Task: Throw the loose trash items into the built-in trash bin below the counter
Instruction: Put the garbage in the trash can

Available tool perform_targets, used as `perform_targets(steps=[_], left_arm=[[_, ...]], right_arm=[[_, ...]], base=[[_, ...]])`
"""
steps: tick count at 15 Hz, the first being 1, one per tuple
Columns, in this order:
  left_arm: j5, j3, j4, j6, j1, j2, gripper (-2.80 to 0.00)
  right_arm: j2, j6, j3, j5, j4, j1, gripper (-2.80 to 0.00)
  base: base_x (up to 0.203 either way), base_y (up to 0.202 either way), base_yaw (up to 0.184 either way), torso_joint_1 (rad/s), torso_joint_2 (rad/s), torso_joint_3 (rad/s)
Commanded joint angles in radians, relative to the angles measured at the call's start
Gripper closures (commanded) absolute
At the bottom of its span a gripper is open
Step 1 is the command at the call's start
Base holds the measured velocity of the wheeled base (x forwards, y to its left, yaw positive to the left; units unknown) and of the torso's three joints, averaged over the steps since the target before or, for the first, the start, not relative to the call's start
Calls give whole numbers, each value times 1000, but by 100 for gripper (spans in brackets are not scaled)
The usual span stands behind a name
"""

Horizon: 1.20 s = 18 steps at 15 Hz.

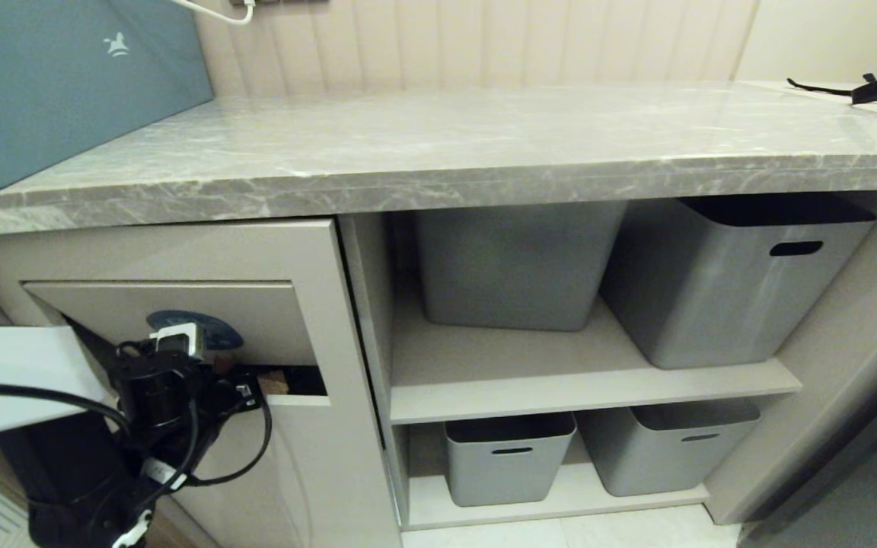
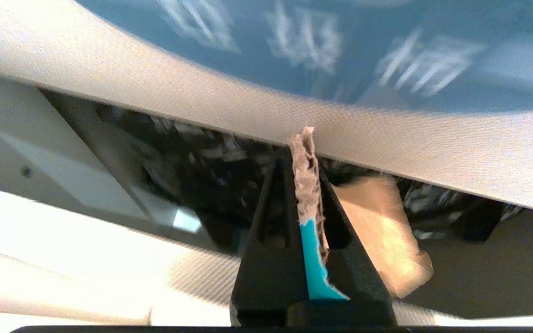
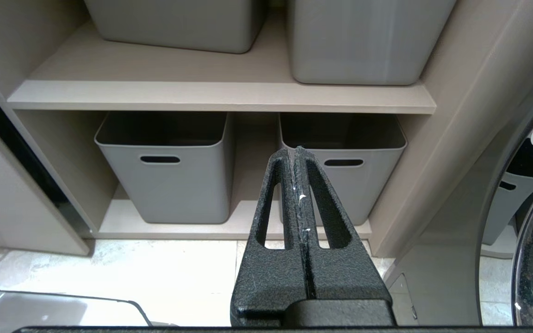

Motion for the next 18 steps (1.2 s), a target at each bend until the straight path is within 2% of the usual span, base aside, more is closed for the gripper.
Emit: perform_targets(steps=[1,4,12,14,18], left_arm=[[0,-7,-17,-11,1,-32,0],[-14,-29,-22,-73,0,-25,0],[-9,-4,-29,-96,3,-92,0],[-5,60,-25,-114,2,-157,0],[-14,275,-25,-152,-1,-302,0]], right_arm=[[1,0,0,1,1,0,0],[1,-1,0,1,1,0,0],[1,0,0,1,1,0,0],[1,-1,0,1,1,0,0],[1,0,0,1,1,0,0]], base=[[0,0,0,0,0,0],[0,0,0,0,0,0],[0,0,0,0,0,0],[0,0,0,0,0,0],[0,0,0,0,0,0]])
